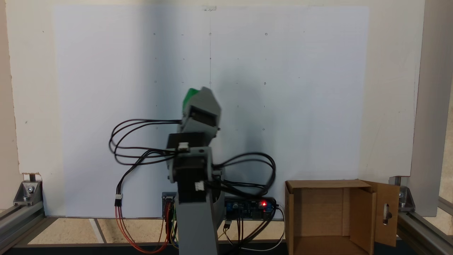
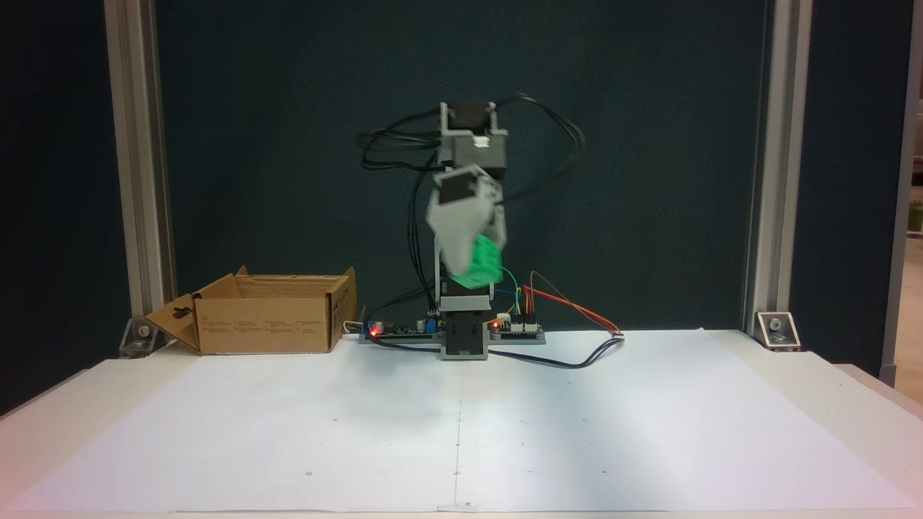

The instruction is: Grasp a green dice and put it in the bin.

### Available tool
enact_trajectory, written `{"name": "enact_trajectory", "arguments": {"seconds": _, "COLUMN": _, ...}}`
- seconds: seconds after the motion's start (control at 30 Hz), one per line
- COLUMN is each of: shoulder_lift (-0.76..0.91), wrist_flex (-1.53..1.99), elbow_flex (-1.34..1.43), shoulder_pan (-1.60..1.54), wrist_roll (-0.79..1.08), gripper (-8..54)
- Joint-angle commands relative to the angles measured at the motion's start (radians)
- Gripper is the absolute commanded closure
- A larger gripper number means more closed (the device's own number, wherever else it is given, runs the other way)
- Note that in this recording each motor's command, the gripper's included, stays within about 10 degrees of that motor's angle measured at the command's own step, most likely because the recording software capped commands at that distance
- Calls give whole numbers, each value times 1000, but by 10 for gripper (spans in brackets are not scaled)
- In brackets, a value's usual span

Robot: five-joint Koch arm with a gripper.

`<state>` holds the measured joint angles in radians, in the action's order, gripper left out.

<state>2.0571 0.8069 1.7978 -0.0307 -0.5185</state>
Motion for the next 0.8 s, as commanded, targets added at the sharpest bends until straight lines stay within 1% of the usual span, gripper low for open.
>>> {"name": "enact_trajectory", "arguments": {"seconds": 0.0, "shoulder_lift": 14, "wrist_flex": -6, "elbow_flex": -103, "shoulder_pan": 133, "wrist_roll": 109, "gripper": 340}}
{"name": "enact_trajectory", "arguments": {"seconds": 0.07, "shoulder_lift": 8, "wrist_flex": -11, "elbow_flex": -141, "shoulder_pan": 265, "wrist_roll": 201, "gripper": 340}}
{"name": "enact_trajectory", "arguments": {"seconds": 0.33, "shoulder_lift": -192, "wrist_flex": -11, "elbow_flex": -339, "shoulder_pan": 830, "wrist_roll": 489, "gripper": 340}}
{"name": "enact_trajectory", "arguments": {"seconds": 0.43, "shoulder_lift": -216, "wrist_flex": -6, "elbow_flex": -368, "shoulder_pan": 1047, "wrist_roll": 610, "gripper": 340}}
{"name": "enact_trajectory", "arguments": {"seconds": 0.53, "shoulder_lift": -276, "wrist_flex": 2, "elbow_flex": -407, "shoulder_pan": 1325, "wrist_roll": 732, "gripper": 339}}
{"name": "enact_trajectory", "arguments": {"seconds": 0.63, "shoulder_lift": -319, "wrist_flex": 2, "elbow_flex": -408, "shoulder_pan": 1529, "wrist_roll": 795, "gripper": 339}}
{"name": "enact_trajectory", "arguments": {"seconds": 0.77, "shoulder_lift": -390, "wrist_flex": 8, "elbow_flex": -408, "shoulder_pan": 1703, "wrist_roll": 865, "gripper": 340}}
